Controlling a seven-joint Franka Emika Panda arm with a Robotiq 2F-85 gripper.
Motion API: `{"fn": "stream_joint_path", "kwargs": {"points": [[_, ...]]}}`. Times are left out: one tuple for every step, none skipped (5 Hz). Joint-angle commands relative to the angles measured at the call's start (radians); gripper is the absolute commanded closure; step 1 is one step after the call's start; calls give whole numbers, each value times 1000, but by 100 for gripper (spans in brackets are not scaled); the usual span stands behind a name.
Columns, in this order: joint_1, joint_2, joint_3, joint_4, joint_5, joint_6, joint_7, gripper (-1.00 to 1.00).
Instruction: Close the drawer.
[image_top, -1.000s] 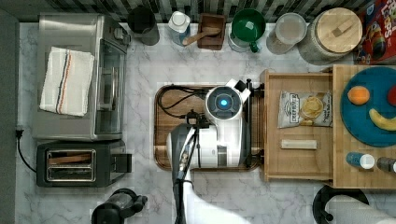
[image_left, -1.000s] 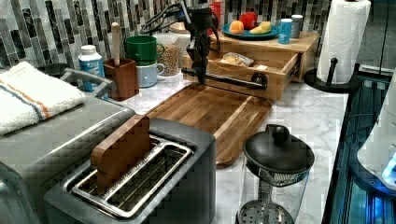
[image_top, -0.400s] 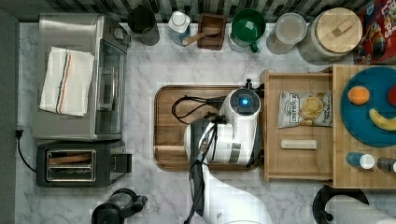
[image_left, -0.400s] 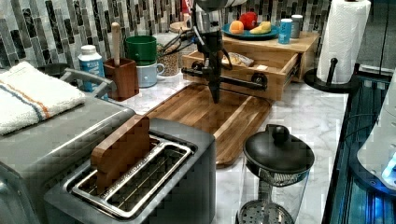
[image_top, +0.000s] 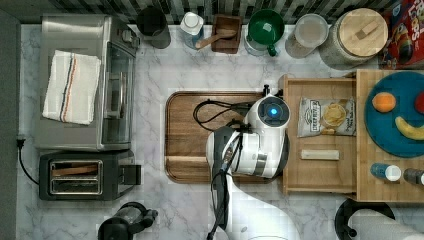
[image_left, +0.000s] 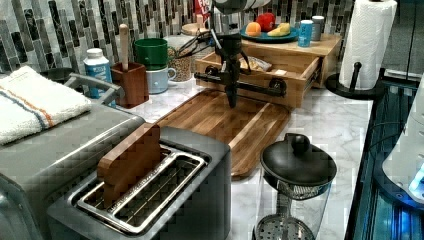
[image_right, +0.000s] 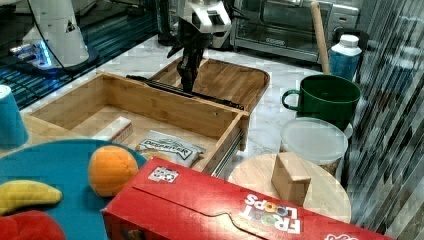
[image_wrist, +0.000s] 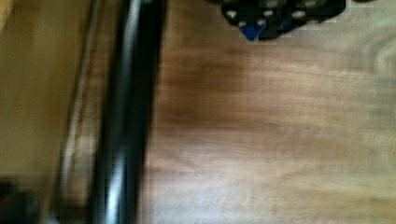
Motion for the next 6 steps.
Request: {"fn": "stream_joint_path", "kwargs": {"points": [[-75,-21,-58,154,-38,-41,-154,100],[-94,6,-81,175,-3,-31,-226,100],[-124,26,-106,200,21,-28,-302,100],[-173,55,-133,243,41,-29,-412,100],[-199,52,-169,267,20,-40,-414,100],[-238,59,-203,312,20,-55,-451,100]]}}
